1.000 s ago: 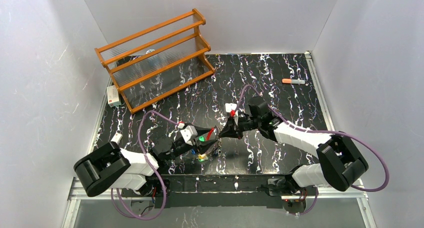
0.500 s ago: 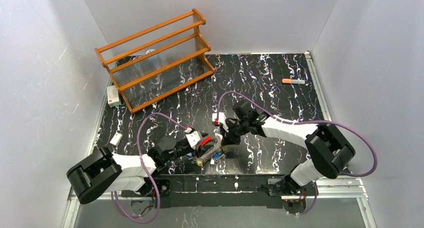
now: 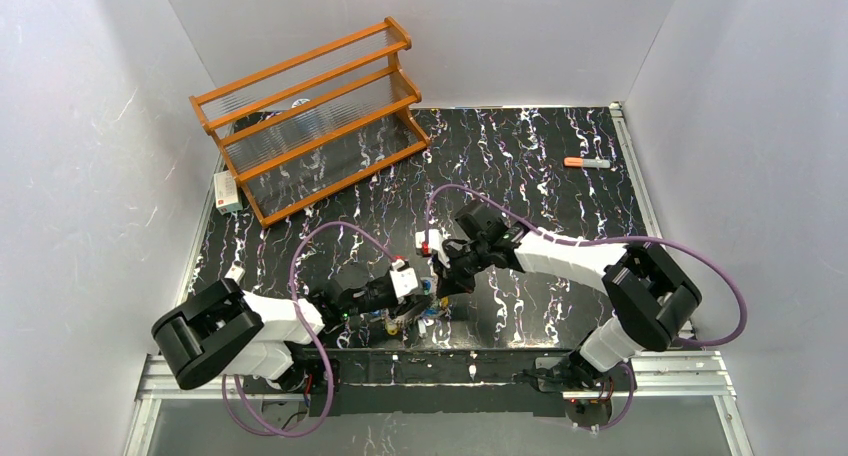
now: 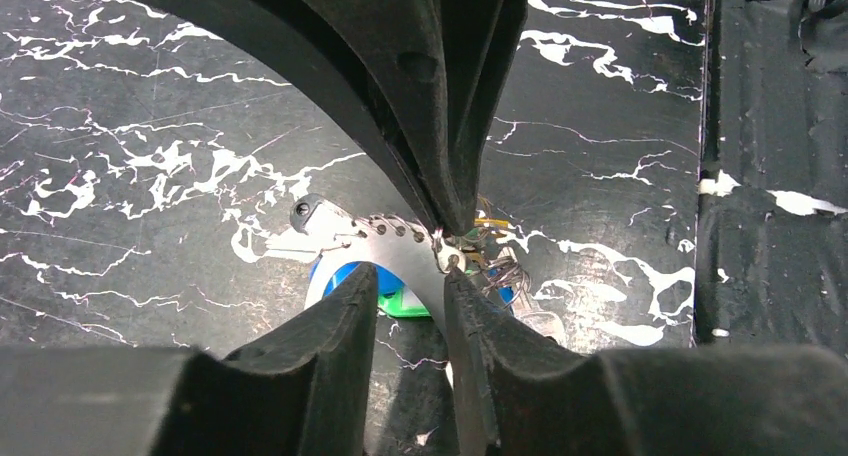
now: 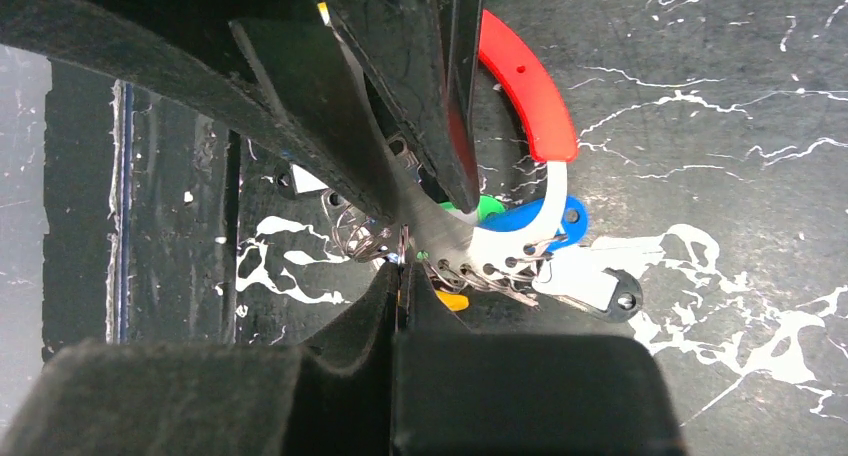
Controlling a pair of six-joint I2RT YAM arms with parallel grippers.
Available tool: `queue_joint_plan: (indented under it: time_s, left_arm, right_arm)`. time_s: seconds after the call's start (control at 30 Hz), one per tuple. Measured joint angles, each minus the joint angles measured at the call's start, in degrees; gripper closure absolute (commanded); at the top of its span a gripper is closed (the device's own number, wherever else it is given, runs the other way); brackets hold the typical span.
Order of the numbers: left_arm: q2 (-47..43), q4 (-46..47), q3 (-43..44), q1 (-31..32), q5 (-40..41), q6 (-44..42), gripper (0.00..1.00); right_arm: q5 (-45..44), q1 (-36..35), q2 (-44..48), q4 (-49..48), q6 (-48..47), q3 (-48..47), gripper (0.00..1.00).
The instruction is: Put the keys on the keyring
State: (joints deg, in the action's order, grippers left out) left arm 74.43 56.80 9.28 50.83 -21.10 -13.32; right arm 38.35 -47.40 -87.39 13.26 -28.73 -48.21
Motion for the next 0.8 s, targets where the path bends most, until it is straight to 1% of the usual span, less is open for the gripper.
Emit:
queue_joint_plan:
  time_s: [0.07,0.13,0.33,0.4,0.47,0.57,0.8]
  left_arm:
    - [0.2,-0.2,0.1,0.0,-0.4,0.0,0.79]
    - [0.4,-0.3,0.2,0.0,-0.8,-0.1,0.82]
    - [2.0,-0.5,1.0,0.0,-2.6,-0.3,0.83]
    - [2.7,-0.4,1.4,0.0,-3.3,-0.3,0.85]
    - [3.3,-0.5,1.8,0.0,-3.9,-0.3,0.89]
    - [3.8,-0.4,2.0,0.0,-4.4,-0.3,1.00]
    - [3.9,-0.5,2.1,0.0,-4.3,-0.2,1.00]
  right_arm:
    - [0.0,-0.4,-0.2,0.2,0.0,0.0,0.99]
    - [0.0,-0.8,-0.2,0.3,0.0,-0.1,0.99]
    - [-0.3,-1.6,-0.8,0.4,0.0,-1.0,0.99]
    - [-0.5,-1.7,-1.1,0.4,0.0,-1.2,0.99]
    - [-0.6,-1.9,-1.1,0.5,0.0,-1.2,0.99]
    - [-0.9,-1.9,-1.2,0.6,0.0,-1.2,0.99]
    - [-1.3,-2.3,-1.2,0.7,-0.2,-1.2,0.99]
